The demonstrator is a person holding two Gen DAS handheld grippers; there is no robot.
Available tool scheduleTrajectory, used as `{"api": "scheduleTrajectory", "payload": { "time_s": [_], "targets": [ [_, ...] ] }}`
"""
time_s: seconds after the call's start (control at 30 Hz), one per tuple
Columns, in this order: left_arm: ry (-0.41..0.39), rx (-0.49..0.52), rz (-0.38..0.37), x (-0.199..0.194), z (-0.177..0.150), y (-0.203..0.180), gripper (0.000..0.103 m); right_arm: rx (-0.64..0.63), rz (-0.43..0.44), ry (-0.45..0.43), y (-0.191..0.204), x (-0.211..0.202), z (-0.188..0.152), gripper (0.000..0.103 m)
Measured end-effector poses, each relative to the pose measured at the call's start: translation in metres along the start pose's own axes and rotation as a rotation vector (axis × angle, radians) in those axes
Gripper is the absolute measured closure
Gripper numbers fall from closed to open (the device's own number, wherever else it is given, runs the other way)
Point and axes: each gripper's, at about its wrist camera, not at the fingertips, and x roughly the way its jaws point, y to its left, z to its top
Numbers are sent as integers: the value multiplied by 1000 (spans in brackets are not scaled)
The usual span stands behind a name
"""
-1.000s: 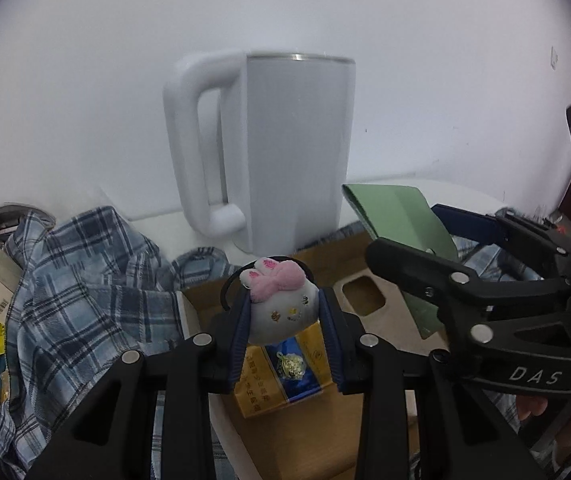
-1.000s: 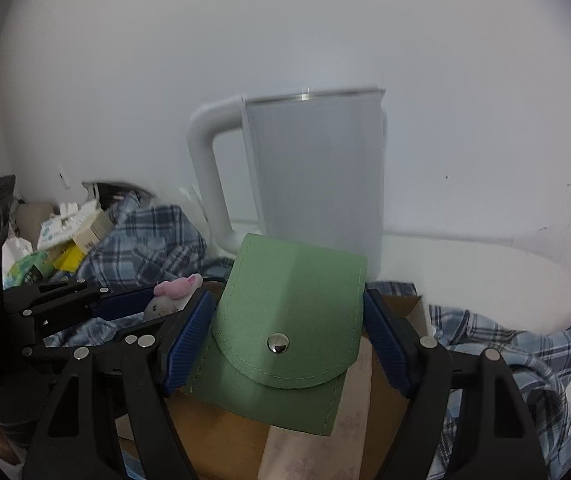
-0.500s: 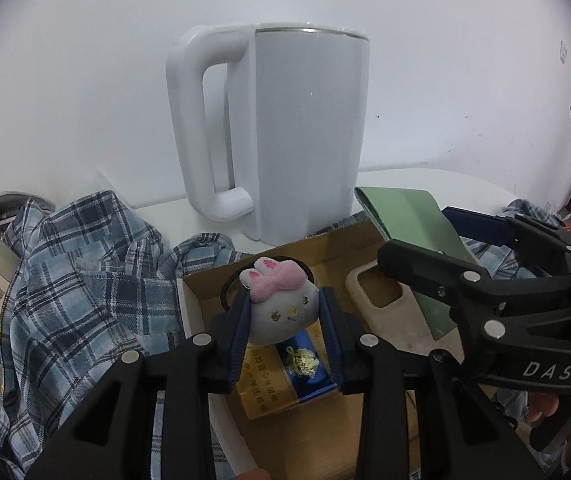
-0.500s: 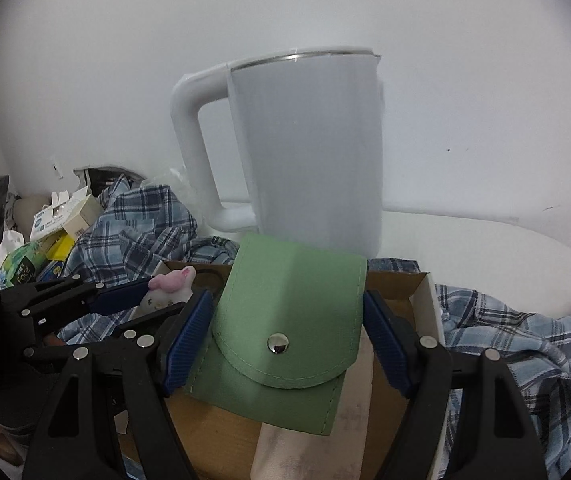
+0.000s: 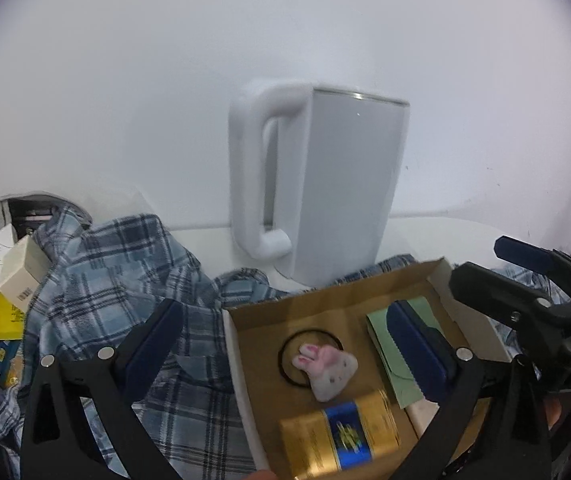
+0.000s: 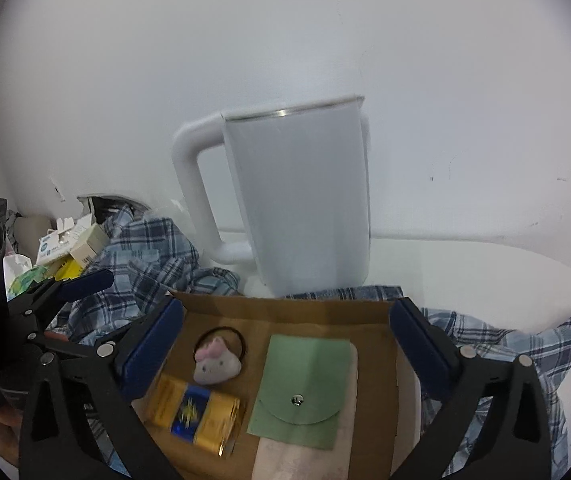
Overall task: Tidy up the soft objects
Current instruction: 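Open both grippers and withdraw them up from the cardboard box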
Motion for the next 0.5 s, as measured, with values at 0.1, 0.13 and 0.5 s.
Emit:
{"api": "scheduleTrajectory", "payload": {
  "time_s": [0.1, 0.13, 0.5],
  "targets": [
    [-30, -8, 1, -11, 4, 5, 0, -10, 6, -26, 4, -10, 5, 0],
    [-43, -13, -1, -16, 6, 6, 0, -15, 7, -35, 5, -13, 7, 0],
    [-155, -13, -27, -73, 29, 3, 0, -60, 42, -162, 25, -65, 28, 0]
  ]
}}
